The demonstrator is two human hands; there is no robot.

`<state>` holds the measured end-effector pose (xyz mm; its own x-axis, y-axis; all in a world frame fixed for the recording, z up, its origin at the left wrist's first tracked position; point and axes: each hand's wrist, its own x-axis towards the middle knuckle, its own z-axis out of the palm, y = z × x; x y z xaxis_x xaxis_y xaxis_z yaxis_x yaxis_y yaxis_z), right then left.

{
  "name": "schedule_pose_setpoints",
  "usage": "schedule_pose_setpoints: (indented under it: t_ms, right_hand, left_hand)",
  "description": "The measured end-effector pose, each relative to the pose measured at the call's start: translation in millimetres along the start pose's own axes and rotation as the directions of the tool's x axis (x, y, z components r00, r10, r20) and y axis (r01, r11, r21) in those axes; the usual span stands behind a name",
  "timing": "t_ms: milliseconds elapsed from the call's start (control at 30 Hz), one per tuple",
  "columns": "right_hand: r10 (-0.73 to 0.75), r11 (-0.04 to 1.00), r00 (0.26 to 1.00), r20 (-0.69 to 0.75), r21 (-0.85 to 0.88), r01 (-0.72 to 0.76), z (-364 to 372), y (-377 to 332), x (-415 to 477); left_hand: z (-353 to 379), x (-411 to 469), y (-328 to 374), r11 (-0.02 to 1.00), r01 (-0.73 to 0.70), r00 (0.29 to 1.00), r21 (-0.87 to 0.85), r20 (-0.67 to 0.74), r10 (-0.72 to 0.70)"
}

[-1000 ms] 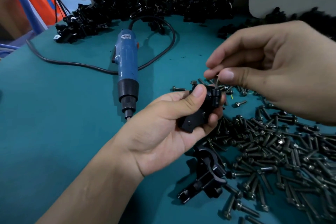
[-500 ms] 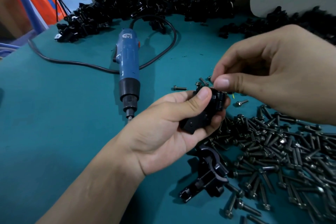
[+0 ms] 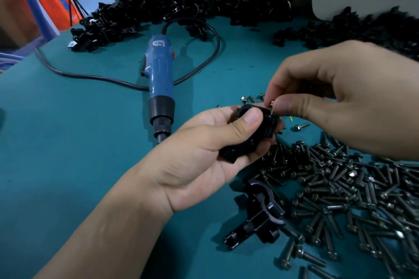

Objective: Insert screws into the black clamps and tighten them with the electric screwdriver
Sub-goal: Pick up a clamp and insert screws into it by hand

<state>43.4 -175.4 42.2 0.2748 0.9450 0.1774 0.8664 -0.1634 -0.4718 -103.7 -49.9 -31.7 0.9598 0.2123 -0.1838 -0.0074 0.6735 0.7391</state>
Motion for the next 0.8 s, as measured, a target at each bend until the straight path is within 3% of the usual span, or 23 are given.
schedule_pose_setpoints:
  t_ms: [233,367,533,800]
  right_hand:
    - [0.011,0.996,0.999,0.053,-0.088,-0.006,5,-5,0]
    - [0.048,0.998,0.998,0.034,-0.039,-0.046,0,-8,0]
    - [0.086,0.985,0.995,0.044,-0.153,-0.078,1,-12,-2]
    - [0.074,0.991,0.994,0.074,-0.114,-0.066,8,-13,-3]
  left_hand:
    - [3,1,-4,0.999,0.0,1.0,0.044,0.02,-0.001]
    - [1,0,-2,0.999,-0.007,1.0,0.034,0.023,0.006]
    - [2,0,-3,0.999,-0.013,0.999,0.053,0.038,0.011]
    - [-1,-3,5,0.993,-0.055,0.996,0.102,0.069,0.048]
